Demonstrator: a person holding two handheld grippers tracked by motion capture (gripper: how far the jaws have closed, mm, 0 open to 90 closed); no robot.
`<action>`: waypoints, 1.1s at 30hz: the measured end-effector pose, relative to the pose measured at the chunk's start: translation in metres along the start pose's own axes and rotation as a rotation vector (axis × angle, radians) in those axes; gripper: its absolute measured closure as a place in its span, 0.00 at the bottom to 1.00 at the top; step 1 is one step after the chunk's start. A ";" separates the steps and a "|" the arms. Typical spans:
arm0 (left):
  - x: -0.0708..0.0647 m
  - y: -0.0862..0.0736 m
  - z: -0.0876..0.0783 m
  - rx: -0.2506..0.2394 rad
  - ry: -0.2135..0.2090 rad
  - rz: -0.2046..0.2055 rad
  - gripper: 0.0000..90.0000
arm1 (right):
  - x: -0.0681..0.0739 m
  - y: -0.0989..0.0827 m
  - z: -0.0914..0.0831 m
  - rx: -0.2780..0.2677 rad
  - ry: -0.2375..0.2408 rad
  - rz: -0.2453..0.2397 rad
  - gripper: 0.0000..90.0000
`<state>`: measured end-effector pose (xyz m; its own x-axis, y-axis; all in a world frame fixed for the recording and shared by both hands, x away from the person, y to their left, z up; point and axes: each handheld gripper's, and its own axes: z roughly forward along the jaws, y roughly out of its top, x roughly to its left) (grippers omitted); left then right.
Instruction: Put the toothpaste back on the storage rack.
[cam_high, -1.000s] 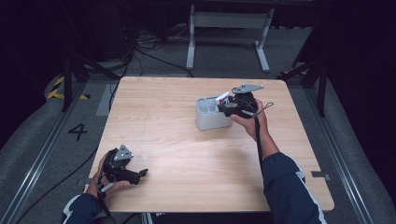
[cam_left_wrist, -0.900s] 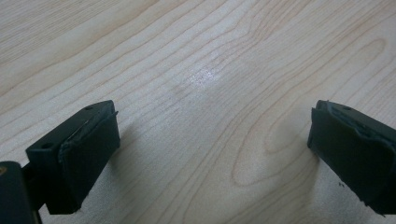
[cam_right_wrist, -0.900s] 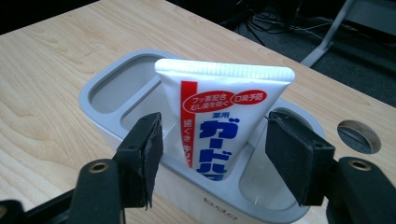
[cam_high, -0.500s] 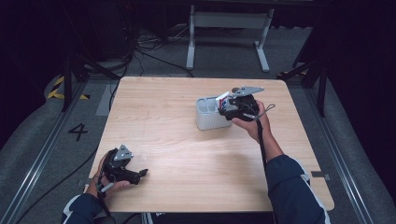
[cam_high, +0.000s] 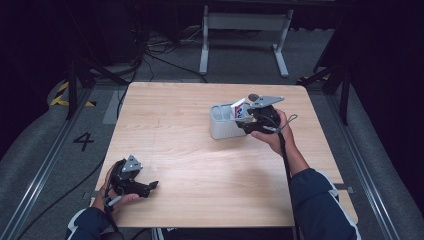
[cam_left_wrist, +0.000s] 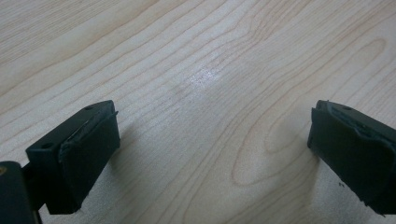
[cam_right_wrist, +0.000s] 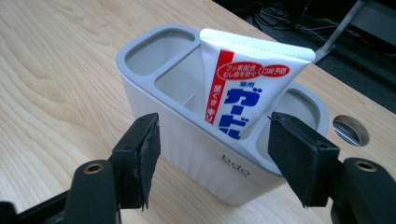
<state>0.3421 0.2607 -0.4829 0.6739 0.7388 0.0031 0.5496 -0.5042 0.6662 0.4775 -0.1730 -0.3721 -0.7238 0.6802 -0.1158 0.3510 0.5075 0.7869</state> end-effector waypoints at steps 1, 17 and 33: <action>0.000 0.000 0.000 0.001 0.002 0.005 0.03 | 0.001 -0.001 -0.001 0.003 -0.001 -0.010 0.39; 0.001 0.000 0.000 -0.002 0.010 0.010 0.03 | 0.004 -0.021 -0.018 0.043 0.001 -0.055 0.37; 0.000 0.000 -0.001 0.003 0.009 0.006 0.03 | 0.012 -0.053 -0.029 0.082 0.012 -0.098 0.35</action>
<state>0.3421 0.2611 -0.4823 0.6728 0.7397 0.0142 0.5469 -0.5101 0.6638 0.4330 -0.2076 -0.3973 -0.7639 0.6192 -0.1819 0.3252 0.6128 0.7202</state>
